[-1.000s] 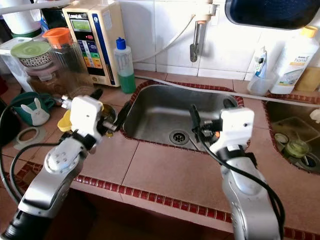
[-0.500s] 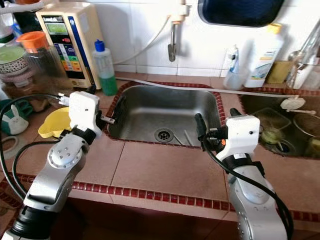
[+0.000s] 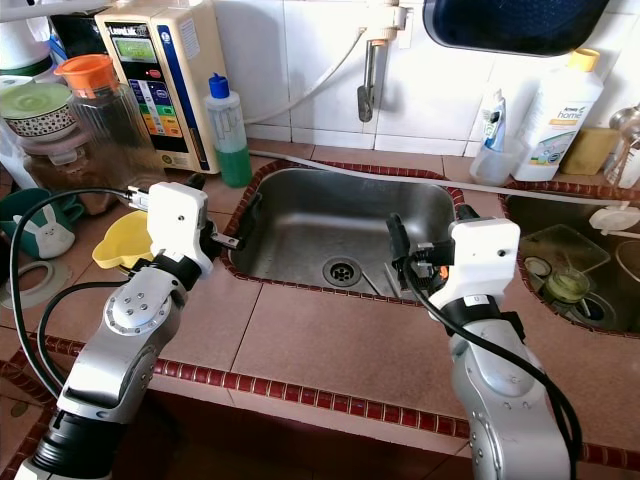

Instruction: Kitchen organization

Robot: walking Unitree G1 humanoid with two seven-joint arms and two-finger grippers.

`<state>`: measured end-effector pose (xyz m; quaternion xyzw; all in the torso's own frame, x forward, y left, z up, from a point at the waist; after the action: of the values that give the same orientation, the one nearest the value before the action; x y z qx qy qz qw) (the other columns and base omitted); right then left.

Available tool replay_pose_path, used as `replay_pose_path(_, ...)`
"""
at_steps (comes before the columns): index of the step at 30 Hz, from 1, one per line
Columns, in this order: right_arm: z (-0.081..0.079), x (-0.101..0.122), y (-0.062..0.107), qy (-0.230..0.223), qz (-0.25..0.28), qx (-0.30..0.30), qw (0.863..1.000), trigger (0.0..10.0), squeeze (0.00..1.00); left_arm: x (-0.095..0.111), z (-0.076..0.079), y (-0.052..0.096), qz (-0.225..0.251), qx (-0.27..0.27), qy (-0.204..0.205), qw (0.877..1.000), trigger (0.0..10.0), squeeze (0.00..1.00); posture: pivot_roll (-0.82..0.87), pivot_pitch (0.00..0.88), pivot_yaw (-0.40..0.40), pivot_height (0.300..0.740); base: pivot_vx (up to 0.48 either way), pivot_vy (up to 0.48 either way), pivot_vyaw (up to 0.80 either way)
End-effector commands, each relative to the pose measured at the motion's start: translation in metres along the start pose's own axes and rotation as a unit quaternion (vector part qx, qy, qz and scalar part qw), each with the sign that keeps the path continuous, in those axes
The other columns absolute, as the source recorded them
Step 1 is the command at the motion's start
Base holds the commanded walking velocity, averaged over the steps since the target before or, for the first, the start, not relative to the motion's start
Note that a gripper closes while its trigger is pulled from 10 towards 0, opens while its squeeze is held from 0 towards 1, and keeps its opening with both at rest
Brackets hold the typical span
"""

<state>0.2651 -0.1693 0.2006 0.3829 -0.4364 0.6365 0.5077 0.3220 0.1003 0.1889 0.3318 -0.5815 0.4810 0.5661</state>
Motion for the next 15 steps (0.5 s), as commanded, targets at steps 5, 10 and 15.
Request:
replay_pose_path(5, 0.0018, 0.0088, 0.0014, -0.004, 0.011, -0.009, 1.0, 10.0, 0.0, 0.0073, 0.0008, -0.0013, 0.007, -0.007, -0.004, 1.0, 10.0, 0.0, 0.06, 0.0, 0.061, 0.74, 0.0, 0.0, 0.0)
replay_pose_path(10, 0.0008, 0.0092, 0.0013, -0.007, 0.011, -0.01, 1.0, 10.0, 0.0, 0.0077, 0.0007, -0.0023, 0.006, -0.007, -0.003, 1.0, 10.0, 0.0, 0.06, 0.0, 0.062, 0.74, 0.0, 0.0, 0.0)
replay_pose_path(15, 0.0, 0.0093, 0.0007, -0.009, 0.011, -0.009, 1.0, 10.0, 0.0, 0.0067, 0.0005, -0.0012, 0.004, -0.007, -0.003, 1.0, 10.0, 0.0, 0.06, 0.0, 0.063, 0.74, 0.0, 0.0, 0.0)
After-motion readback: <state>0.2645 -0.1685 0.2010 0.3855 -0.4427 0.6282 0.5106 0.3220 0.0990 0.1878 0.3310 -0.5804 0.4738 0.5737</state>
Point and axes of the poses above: a point about 5 cm out from each wrist's last joint towards the gripper, its own y axis pointing back from the gripper into the wrist, its own x axis along the axis of the wrist's last joint, z = x × y, the point moved 2 cm from there along -y, pointing out of the wrist towards the gripper, and after that the axes turned 15 degrees about y, right-handed, at the moved point
